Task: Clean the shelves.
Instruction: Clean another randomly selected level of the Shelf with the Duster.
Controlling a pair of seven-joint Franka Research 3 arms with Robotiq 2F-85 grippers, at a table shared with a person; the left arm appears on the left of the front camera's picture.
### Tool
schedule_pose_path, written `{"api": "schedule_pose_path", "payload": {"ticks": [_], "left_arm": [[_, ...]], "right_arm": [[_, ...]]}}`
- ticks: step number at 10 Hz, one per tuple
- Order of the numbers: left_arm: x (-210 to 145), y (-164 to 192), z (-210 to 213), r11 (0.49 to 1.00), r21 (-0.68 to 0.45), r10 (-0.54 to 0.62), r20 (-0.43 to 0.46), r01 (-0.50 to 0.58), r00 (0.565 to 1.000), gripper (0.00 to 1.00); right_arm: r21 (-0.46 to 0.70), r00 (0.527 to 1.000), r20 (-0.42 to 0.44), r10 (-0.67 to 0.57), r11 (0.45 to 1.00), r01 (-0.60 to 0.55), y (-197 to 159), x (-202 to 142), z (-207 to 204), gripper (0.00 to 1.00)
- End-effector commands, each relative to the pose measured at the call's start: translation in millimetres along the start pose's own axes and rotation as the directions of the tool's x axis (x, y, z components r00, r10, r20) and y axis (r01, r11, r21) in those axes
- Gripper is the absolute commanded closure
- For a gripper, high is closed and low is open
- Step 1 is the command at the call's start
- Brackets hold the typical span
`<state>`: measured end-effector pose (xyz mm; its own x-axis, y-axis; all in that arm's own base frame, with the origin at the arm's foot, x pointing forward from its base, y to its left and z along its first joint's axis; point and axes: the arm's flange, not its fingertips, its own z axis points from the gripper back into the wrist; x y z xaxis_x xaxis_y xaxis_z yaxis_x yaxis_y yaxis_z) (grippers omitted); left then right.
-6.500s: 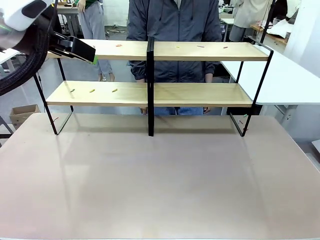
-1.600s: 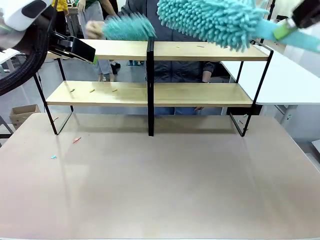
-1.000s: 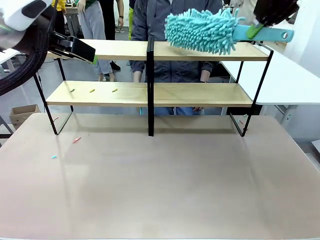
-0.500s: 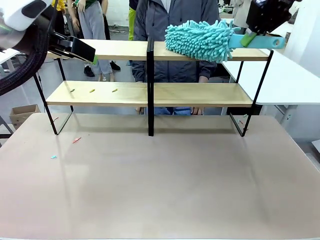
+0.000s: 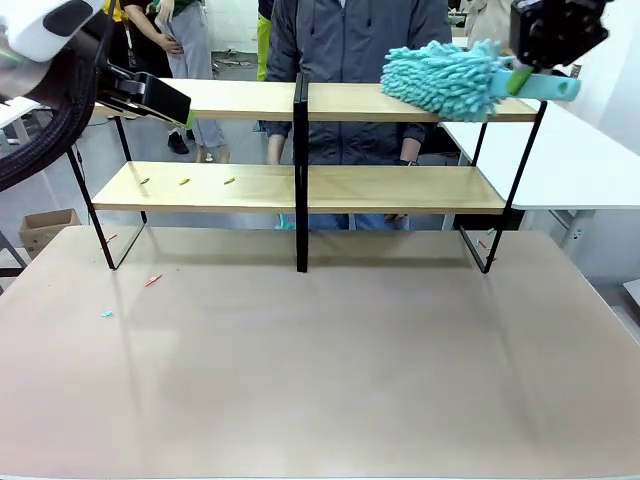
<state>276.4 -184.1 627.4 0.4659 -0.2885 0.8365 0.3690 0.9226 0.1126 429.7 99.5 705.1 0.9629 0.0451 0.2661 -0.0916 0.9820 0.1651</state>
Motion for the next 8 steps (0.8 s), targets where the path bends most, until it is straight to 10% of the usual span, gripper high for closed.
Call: {"api": "schedule_pose_path", "payload": {"ticks": [1, 3, 8], "left_arm": [[0.2, 0.8, 0.8, 1.0, 0.009, -0.002, 0.006, 0.002, 1.0, 0.0], [0.2, 0.8, 0.8, 1.0, 0.009, -0.002, 0.006, 0.002, 1.0, 0.0], [0.2, 0.8, 0.8, 1.0, 0.009, -0.002, 0.006, 0.002, 1.0, 0.0]], "right_arm": [[-0.116, 0.977, 0.022, -0.21, 0.971, 0.211, -5.4, -13.5, 11.6, 0.88], [-0.15, 0.931, 0.068, -0.358, 0.919, 0.364, -23.6, -21.3, 20.1, 0.88], [-0.138, 0.977, 0.176, -0.123, 0.979, 0.148, -16.7, -29.4, 15.3, 0.88]]}}
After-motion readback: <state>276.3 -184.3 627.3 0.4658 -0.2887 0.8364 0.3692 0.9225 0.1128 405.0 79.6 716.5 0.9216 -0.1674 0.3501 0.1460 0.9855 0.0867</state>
